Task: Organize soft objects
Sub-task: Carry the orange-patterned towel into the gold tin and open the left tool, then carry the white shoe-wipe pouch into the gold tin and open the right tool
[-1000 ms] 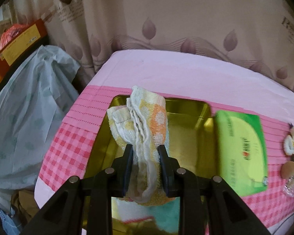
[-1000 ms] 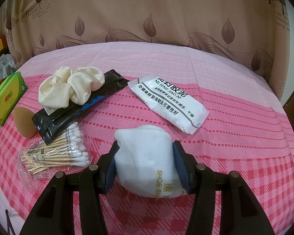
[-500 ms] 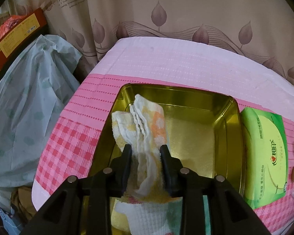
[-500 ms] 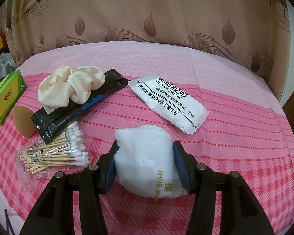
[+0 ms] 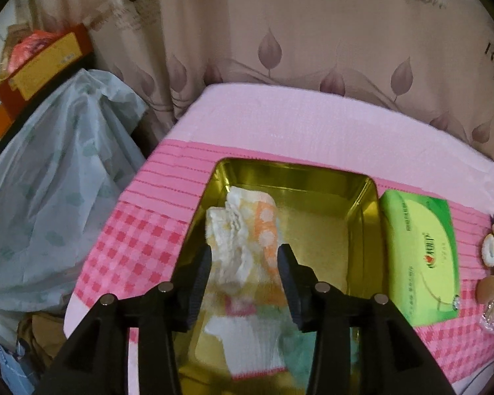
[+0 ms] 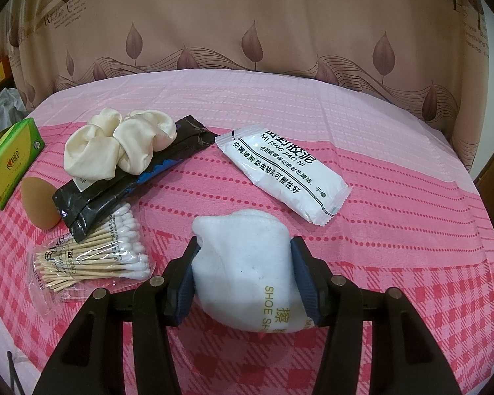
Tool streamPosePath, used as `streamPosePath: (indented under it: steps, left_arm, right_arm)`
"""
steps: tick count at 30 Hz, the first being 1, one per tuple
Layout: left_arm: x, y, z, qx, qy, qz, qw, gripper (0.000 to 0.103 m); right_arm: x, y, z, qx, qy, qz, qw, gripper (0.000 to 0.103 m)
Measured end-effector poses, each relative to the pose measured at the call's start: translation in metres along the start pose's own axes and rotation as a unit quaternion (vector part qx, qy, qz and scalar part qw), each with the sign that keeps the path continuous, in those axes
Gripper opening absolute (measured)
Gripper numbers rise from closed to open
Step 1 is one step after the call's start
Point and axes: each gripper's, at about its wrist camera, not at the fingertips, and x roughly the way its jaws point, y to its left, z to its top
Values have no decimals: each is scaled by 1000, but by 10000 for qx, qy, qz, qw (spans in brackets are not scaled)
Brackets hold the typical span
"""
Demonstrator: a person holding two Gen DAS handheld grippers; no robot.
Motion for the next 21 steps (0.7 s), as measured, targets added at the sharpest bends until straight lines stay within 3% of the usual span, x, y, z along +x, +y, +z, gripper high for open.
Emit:
streamPosePath:
  steps: [8, 17, 21]
  left_arm:
    - [-46, 4, -41, -289, -455, 497, 9973, 43]
    - [-63, 21, -79, -461, -732, 1147, 9896, 46]
    - [-64, 33, -82, -671, -784, 1108, 9885, 46]
  right_arm:
    - [0, 0, 0, 3, 1, 3, 10000, 51]
    - [0, 0, 0, -54, 1, -38, 10000, 50]
    - [-1, 2, 0, -119, -26, -134, 9998, 46]
